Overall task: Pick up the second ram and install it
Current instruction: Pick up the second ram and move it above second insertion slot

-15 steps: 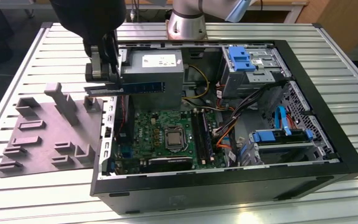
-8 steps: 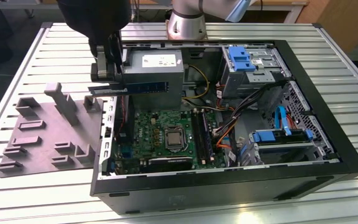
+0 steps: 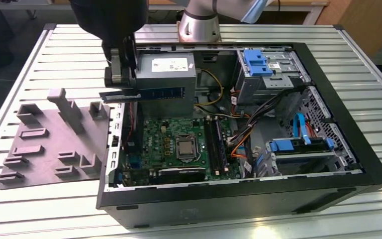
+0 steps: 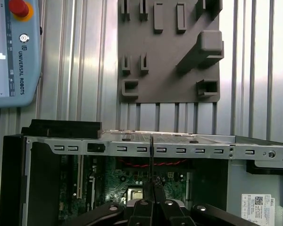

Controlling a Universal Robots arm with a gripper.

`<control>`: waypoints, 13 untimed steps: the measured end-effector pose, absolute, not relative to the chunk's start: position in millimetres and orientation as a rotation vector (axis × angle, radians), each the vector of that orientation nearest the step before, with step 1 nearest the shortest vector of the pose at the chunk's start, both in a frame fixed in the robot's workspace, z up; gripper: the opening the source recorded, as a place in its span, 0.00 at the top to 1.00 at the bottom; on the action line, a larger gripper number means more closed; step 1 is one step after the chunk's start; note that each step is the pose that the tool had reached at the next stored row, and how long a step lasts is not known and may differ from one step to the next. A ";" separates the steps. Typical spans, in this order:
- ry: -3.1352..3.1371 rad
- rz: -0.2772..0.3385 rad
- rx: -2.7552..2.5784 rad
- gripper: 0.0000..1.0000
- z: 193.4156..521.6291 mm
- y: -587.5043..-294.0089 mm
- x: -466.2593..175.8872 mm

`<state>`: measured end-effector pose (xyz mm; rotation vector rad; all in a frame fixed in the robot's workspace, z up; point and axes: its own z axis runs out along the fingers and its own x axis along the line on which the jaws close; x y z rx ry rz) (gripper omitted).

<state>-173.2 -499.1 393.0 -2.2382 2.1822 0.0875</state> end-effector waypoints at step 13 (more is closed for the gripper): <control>2.182 0.088 -2.238 0.88 393.0 -499.1 -161.2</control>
